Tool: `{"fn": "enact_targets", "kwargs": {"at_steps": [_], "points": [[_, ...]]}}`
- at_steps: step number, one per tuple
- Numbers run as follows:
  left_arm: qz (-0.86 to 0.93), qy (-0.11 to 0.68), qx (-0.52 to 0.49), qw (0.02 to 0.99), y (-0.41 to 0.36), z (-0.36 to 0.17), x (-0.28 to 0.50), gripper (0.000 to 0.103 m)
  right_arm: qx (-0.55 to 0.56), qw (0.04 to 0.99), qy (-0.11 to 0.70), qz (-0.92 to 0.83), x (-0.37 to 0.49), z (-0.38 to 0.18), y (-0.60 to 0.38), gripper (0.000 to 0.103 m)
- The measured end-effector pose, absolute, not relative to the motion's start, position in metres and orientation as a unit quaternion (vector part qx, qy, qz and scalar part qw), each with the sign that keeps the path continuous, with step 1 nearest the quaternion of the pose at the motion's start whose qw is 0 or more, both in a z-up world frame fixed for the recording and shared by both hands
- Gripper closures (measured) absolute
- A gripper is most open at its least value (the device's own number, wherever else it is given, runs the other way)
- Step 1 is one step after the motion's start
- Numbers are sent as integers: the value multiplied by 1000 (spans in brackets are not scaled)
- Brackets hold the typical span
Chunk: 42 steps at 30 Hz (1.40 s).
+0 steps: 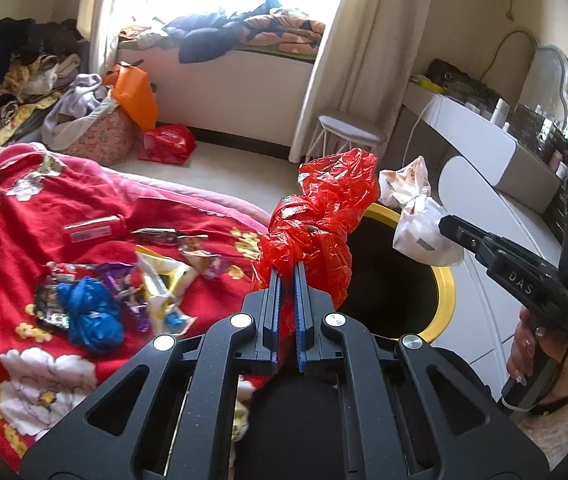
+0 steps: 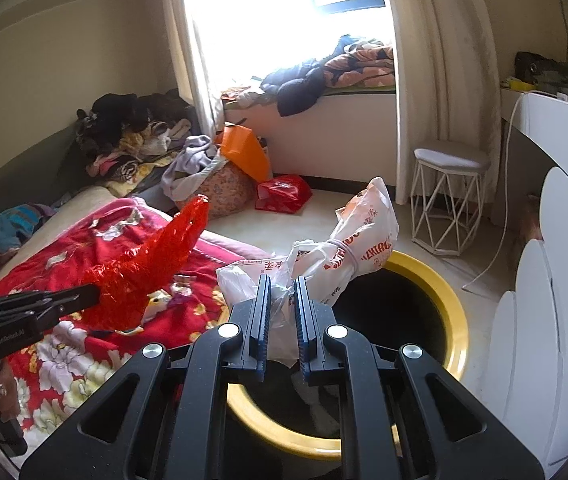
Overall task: Collect trash
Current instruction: 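Lift and carry both plastic bags over the bin with both tools, then open both tools to drop the plastic bags into the bin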
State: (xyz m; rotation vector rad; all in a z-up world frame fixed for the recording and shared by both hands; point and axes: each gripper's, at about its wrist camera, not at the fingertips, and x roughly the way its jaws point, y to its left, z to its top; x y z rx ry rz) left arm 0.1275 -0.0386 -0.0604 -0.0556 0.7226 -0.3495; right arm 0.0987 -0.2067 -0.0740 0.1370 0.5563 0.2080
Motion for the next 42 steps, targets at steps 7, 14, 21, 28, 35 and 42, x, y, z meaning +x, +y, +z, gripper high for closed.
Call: {"fn": "enact_targets", "kwargs": {"at_steps": [7, 14, 21, 28, 35, 42], "points": [[-174, 367, -15, 914, -59, -70, 139, 100, 75, 952, 283, 90, 99, -80, -224, 91], [-177, 388, -4, 905, -76, -84, 153, 100, 74, 949, 297, 82, 101, -90, -237, 91], [-179, 407, 2, 896, -90, -99, 165, 99, 66, 944, 312, 87, 104, -97, -241, 91], [-181, 415, -2, 892, -102, -109, 176, 87, 69, 938, 333, 70, 109, -108, -251, 69], [-172, 376, -41, 910, -80, -95, 164, 29, 102, 944, 311, 38, 103, -107, -269, 46], [-162, 335, -39, 927, -60, -82, 142, 11, 94, 952, 291, 34, 98, -100, -254, 33]]}}
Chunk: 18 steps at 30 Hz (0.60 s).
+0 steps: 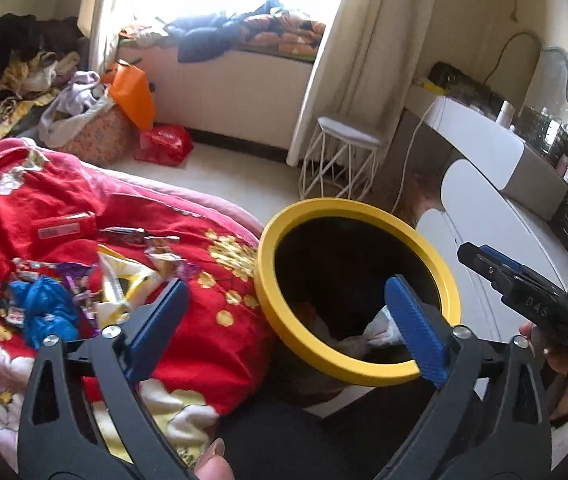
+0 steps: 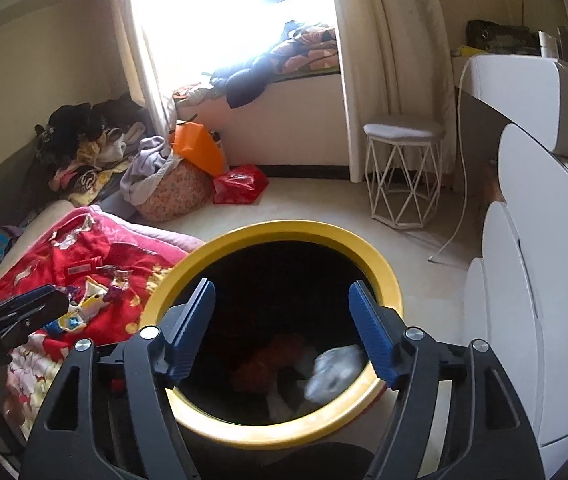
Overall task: Collect trash
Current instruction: 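Open both tools to drop the plastic bags into the bin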
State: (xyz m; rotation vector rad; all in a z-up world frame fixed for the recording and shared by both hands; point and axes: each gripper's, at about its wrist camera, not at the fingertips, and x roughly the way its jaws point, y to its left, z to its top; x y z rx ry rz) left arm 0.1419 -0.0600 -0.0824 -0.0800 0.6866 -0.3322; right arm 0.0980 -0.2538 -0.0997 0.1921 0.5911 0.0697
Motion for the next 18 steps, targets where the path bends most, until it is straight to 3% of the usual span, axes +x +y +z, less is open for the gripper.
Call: {"fn": "enact_targets", "kwargs": {"at_steps": [15, 18], "points": [[-123, 295, -46, 947, -18, -61, 120, 11, 82, 956, 273, 67, 88, -82, -214, 32], [-116, 290, -50, 949, -9, -58, 117, 11, 77, 957, 269, 73, 86, -80, -207, 28]]}}
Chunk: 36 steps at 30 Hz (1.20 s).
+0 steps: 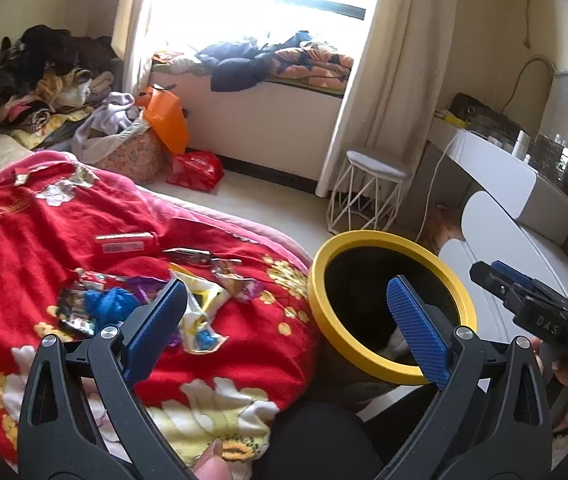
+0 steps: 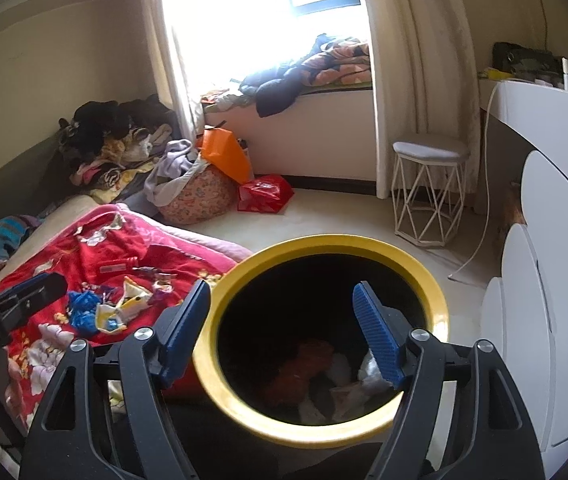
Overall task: Collect trash
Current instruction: 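Open both tools to drop the plastic bags into the bin, then move both tools back toward the wrappers on the bedspread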
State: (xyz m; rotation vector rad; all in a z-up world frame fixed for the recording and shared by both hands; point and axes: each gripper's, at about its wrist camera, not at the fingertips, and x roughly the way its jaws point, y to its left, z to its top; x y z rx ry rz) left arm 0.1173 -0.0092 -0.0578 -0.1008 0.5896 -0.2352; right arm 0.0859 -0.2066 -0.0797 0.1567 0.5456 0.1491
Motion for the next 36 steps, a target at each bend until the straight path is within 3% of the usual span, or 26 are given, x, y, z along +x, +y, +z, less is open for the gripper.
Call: {"fn": "enact_targets", "kwargs": {"at_steps": [36], "points": [[-15, 272, -105, 956, 107, -50, 101, 11, -5, 941, 279, 192, 81, -65, -83, 28]]}}
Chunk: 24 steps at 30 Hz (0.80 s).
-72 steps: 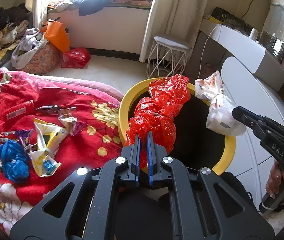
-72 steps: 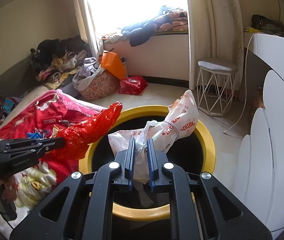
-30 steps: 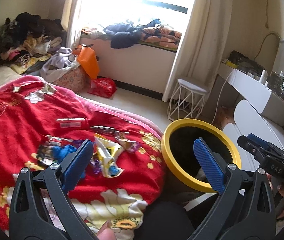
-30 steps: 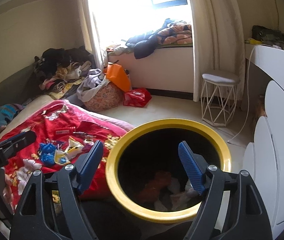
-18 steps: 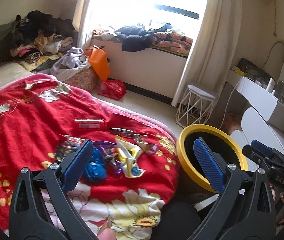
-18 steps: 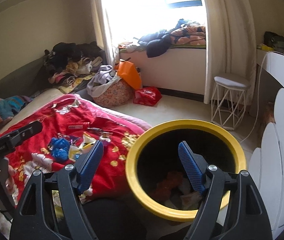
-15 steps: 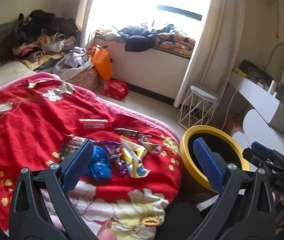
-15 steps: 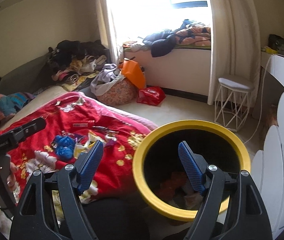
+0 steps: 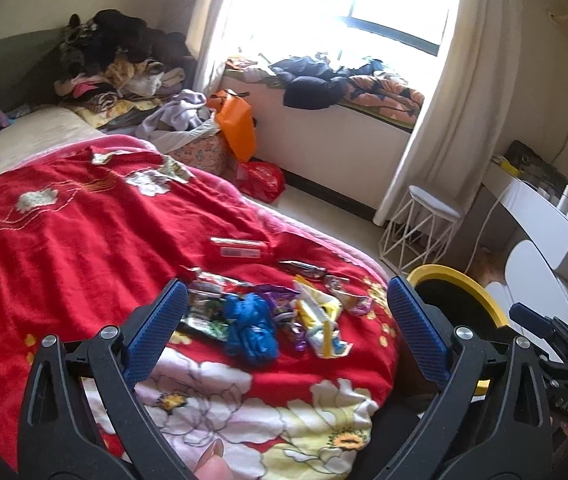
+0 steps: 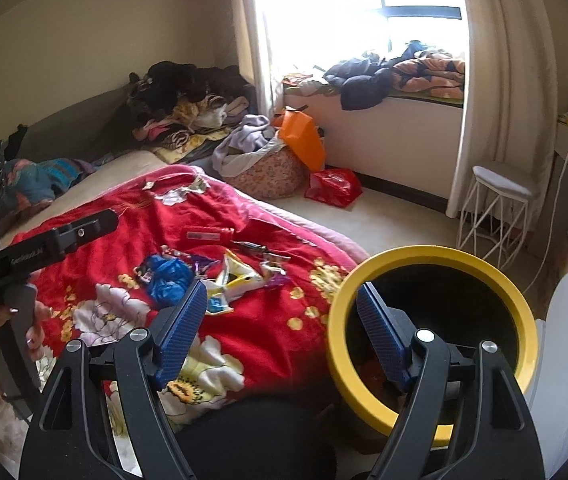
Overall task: Collect trash
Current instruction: 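Move both tools back toward the wrappers on the bedspread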
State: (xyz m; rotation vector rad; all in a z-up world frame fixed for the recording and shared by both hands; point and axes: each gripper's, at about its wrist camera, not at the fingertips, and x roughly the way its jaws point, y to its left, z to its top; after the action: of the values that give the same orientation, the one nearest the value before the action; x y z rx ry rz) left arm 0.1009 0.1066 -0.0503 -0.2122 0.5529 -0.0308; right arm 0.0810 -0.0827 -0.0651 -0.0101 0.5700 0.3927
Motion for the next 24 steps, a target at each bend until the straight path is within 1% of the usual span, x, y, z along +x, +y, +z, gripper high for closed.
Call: {"fn": "enact_targets", "kwargs": {"at_steps": [16, 20, 23, 24], "points": [[29, 309, -131, 942, 164, -75, 95, 11, -39, 921, 311, 231, 103, -90, -31, 28], [22, 323, -137, 936, 168, -82, 97, 19, -42, 916, 322, 235, 111, -99, -21, 28], [13, 331, -143, 933, 169, -86, 98, 29, -43, 912, 332, 238, 118, -106, -15, 28], [9, 335, -144, 931, 169, -88, 99, 31, -43, 910, 338, 238, 122, -110, -12, 28]]}}
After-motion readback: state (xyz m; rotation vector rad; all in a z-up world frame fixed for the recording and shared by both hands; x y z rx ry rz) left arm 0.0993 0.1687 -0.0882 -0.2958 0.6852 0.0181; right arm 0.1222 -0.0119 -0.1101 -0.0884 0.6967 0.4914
